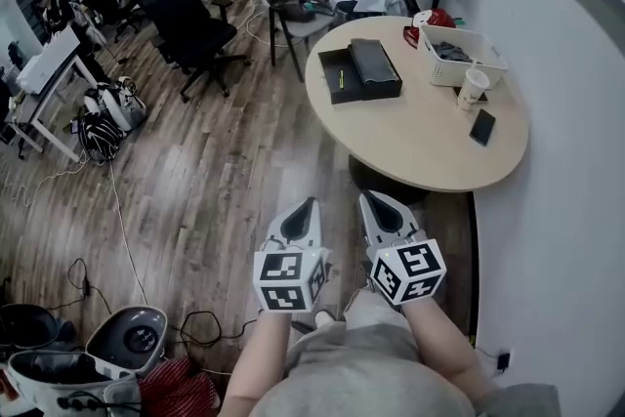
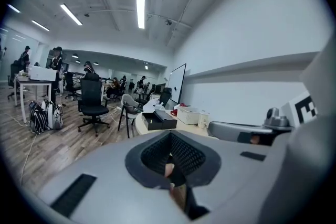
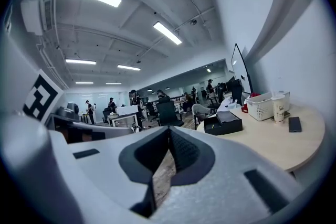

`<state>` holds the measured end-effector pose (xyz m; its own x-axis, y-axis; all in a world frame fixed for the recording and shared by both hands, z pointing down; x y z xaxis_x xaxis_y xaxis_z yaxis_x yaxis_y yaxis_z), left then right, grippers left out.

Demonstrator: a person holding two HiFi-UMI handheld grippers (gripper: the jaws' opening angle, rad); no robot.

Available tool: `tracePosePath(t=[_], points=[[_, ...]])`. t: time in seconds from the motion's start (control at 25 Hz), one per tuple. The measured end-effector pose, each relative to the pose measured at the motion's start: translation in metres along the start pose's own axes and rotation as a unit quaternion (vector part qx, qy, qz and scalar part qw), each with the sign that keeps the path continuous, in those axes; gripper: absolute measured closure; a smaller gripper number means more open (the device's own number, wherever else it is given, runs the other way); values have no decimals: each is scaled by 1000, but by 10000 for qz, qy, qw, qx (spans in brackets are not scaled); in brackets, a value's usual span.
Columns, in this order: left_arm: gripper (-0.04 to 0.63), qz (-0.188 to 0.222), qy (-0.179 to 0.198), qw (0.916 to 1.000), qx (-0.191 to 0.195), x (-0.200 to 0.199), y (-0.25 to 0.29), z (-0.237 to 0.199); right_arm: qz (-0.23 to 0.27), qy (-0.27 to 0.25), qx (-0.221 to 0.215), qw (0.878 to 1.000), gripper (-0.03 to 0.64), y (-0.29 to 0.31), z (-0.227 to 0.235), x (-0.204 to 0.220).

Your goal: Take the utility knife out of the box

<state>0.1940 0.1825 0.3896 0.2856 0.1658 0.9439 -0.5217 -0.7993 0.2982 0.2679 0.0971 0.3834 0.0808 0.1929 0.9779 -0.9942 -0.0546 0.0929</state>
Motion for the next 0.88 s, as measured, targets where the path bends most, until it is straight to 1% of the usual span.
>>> tracePosePath(t=[0.24,0.36,0.48,0.64,0.88], points=[[595,-107,-167,9997,-164,9,-2,-25,-172,-8,-97,9998,617,7,-12,7],[595,-136,-225,9995,-189,9,3,-30,-139,0,-181,9997,615,17,-10,4],[595,-170,-228,9994,-178,7,17,-36,-168,-68,-165,9997,615,35,-3,3],[595,-178,-186,9995,-159,2,48,-50,-174,-43,-152,9997,615,73,15,5],[595,-246,-112,9994,-207,-22,120,-89,-136,-38,-97,9999,615,148,49,-3]])
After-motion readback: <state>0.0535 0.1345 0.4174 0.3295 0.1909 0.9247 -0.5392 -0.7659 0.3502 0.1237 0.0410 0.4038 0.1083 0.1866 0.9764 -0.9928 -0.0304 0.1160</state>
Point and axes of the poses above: the fingertips, and each gripper's own axes: y forward along the fingers, z to its right, x out of its underside, the point moved 3 cm from there along -y, backward along the fingers, and after that the axes turned 9 degrees about -x, right-handed, at the moved point
